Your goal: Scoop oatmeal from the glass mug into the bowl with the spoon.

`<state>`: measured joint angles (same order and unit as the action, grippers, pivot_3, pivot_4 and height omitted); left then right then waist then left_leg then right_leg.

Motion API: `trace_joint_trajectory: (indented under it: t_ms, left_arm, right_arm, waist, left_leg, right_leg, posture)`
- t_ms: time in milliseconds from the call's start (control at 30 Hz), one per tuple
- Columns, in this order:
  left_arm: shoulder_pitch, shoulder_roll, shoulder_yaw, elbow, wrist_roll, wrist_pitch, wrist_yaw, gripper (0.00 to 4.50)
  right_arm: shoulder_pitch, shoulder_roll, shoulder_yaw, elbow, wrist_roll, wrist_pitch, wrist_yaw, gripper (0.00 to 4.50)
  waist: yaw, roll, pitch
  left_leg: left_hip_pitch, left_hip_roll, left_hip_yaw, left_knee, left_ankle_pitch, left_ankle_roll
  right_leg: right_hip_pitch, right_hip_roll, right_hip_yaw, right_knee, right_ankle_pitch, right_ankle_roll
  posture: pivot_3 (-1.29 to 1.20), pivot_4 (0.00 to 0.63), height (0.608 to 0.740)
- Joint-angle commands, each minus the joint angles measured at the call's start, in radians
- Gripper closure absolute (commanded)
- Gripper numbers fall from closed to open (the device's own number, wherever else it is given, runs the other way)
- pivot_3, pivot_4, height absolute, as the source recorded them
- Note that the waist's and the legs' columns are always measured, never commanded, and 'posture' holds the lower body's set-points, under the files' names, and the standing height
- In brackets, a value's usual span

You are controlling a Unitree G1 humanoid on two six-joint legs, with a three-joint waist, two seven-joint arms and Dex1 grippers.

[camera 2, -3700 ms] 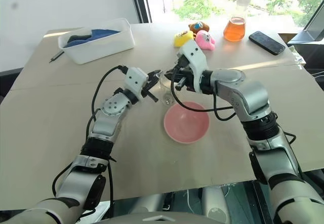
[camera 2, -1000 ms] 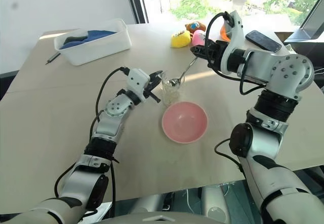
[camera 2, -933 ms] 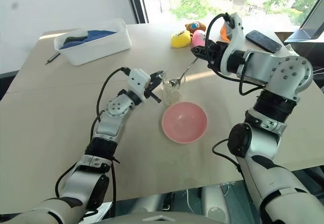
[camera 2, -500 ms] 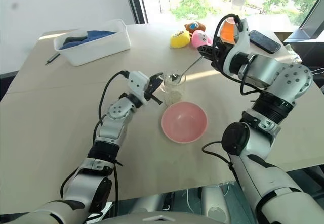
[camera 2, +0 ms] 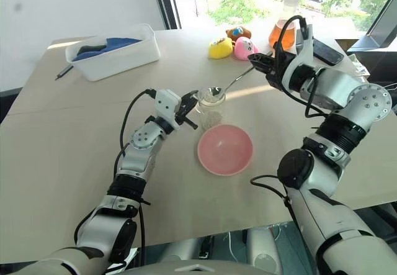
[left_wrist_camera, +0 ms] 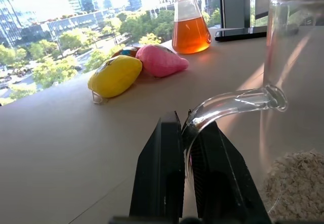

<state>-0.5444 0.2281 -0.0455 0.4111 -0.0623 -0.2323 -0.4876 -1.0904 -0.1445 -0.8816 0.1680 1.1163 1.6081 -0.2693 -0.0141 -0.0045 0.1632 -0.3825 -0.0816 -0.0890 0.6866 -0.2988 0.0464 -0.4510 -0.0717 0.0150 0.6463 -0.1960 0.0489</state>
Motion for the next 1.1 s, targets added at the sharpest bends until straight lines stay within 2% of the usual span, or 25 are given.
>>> trace_joint_trajectory:
  t_ms: [33,267,400,500,667,1100]
  left_arm:
    - [0.000,0.003,0.011,0.010,-0.005,-0.024,0.000,4.37]
    - [0.004,0.004,0.011,0.019,-0.006,-0.031,-0.002,4.37]
    - [0.007,0.007,0.008,0.025,-0.001,-0.034,-0.005,4.37]
    - [0.007,0.007,0.005,0.031,0.002,-0.036,-0.006,4.37]
    - [0.002,0.006,-0.002,0.042,0.008,-0.042,-0.009,4.37]
    - [-0.002,0.012,-0.003,0.060,0.009,-0.047,-0.018,4.37]
  right_arm:
    - [0.006,-0.031,-0.006,-0.007,0.091,0.006,-0.031,4.50]
    - [0.014,-0.009,-0.025,0.007,0.191,-0.003,-0.120,4.50]
    - [0.028,-0.024,-0.007,0.030,0.328,-0.028,-0.178,4.50]
    - [0.075,-0.060,0.069,0.036,0.505,-0.075,-0.235,4.50]
    - [0.209,-0.170,0.280,-0.016,0.833,-0.247,-0.334,4.50]
    - [0.393,-0.376,0.436,-0.110,0.856,-0.285,-0.107,4.50]
  waist:
    - [0.000,0.000,0.000]
    - [0.000,0.000,0.000]
    - [0.000,0.000,0.000]
    - [-0.001,0.000,0.000]
    - [-0.001,0.000,0.000]
    - [0.001,0.000,-0.001]
  left_leg:
    - [0.000,0.000,0.000,0.000,0.000,0.000]
    - [0.000,0.000,0.000,0.000,0.000,0.000]
    - [0.000,0.000,0.000,0.000,0.000,0.000]
    - [0.000,0.000,0.000,0.000,0.000,0.000]
    - [0.001,0.000,0.001,0.000,0.000,0.000]
    - [0.001,0.001,0.002,0.000,0.000,0.002]
  right_leg:
    - [0.000,0.000,0.000,0.000,0.000,0.000]
    - [0.000,0.000,0.000,0.000,0.000,0.000]
    - [0.000,0.000,0.000,0.000,0.000,0.000]
    - [0.000,0.000,0.000,0.000,0.000,0.000]
    - [0.001,0.000,0.001,0.000,0.000,0.000]
    - [0.002,0.000,0.001,0.000,0.000,0.001]
  posture:
    - [0.00,0.150,0.740]
    - [0.00,0.150,0.740]
    - [0.00,0.150,0.740]
    - [0.00,0.150,0.740]
    - [0.00,0.150,0.740]
    - [0.00,0.150,0.740]
